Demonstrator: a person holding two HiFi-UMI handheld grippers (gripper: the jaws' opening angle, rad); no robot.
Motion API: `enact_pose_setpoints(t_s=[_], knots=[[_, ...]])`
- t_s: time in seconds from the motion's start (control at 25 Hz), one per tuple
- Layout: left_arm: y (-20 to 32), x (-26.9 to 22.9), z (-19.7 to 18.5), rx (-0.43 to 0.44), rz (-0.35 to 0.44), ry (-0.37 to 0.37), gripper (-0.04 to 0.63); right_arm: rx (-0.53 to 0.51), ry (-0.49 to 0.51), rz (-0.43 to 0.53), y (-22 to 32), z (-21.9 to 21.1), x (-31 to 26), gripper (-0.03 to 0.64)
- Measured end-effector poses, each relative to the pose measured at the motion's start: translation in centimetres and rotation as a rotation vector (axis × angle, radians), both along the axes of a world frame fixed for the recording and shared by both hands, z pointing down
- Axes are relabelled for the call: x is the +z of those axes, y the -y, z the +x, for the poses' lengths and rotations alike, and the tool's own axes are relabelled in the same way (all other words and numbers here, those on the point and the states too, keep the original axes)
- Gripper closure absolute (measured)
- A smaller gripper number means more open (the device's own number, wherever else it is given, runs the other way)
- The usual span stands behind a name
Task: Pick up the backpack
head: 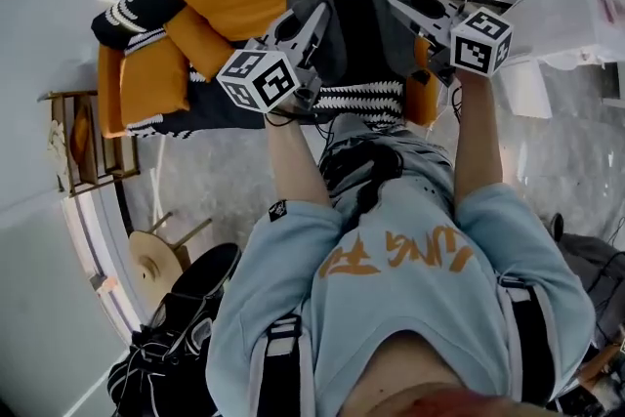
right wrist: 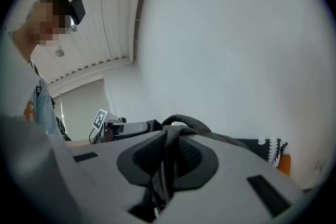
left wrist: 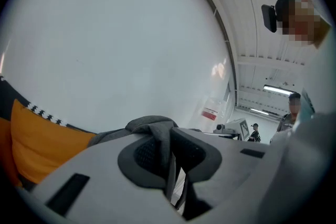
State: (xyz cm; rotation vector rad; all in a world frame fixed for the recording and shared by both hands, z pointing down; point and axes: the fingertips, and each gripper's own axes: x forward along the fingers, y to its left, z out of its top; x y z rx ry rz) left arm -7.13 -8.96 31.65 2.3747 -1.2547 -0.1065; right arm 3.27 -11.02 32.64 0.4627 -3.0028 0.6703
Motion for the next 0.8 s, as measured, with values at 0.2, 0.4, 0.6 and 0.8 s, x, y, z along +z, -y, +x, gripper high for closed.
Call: enact_pose_setpoints(t_s=[0.2,0.4,0.6,0.8], knots=[[-0.1,-5.7,0.3,-0.003,0.130,0.029,0.537,-0.010,0.064,0.117,0.2,0.5,-5.4,0.566],[-0.1,-11.2,0.2,-0.012,0.271,0.056,0.538,0.022,0.120,0.276,0.5,0.3,-11.0,0.566],[0.0,-14.6,-1.1,0.007,0.347,0.078,0.538,0.047,0.172,0.358,0.9,-1.0,-14.7,0.568],[-1.1,-15.8,-1.7,0.029,0.389,0.036,0.540,0.005,0.191,0.391,-0.2,-1.3,-16.3,0.568]])
